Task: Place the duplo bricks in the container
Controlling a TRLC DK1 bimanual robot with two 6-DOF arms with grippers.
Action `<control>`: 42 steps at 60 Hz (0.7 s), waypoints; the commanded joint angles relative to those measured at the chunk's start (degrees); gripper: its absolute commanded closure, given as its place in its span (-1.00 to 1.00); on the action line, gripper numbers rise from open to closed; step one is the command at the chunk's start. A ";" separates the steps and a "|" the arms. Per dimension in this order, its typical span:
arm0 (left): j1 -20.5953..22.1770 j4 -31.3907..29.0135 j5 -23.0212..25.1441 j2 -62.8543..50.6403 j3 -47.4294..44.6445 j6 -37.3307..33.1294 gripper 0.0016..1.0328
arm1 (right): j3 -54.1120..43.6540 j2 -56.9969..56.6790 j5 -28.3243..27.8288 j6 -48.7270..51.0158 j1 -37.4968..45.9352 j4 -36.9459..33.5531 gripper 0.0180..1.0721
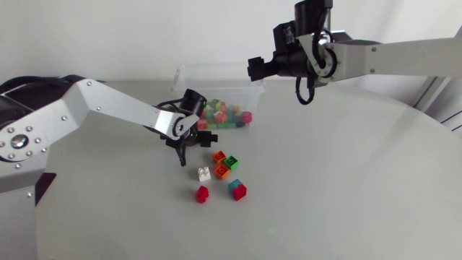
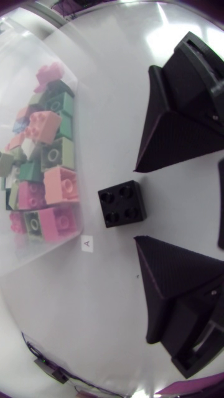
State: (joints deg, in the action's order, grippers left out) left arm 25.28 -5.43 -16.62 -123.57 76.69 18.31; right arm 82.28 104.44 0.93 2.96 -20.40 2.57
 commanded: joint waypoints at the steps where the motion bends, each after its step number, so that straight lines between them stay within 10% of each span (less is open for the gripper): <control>1: -0.58 0.60 -0.69 -2.03 1.89 2.17 -0.18 | -1.95 -1.26 0.39 -0.85 0.89 1.47 -0.93; 42: 0.21 0.77 -2.63 -4.14 4.09 4.28 0.27 | -10.47 -7.76 -1.46 0.55 0.63 2.18 -0.92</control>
State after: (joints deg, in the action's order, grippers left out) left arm 25.32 -4.75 -18.59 -126.06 79.55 21.04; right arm 75.48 99.90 0.05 3.01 -19.66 4.56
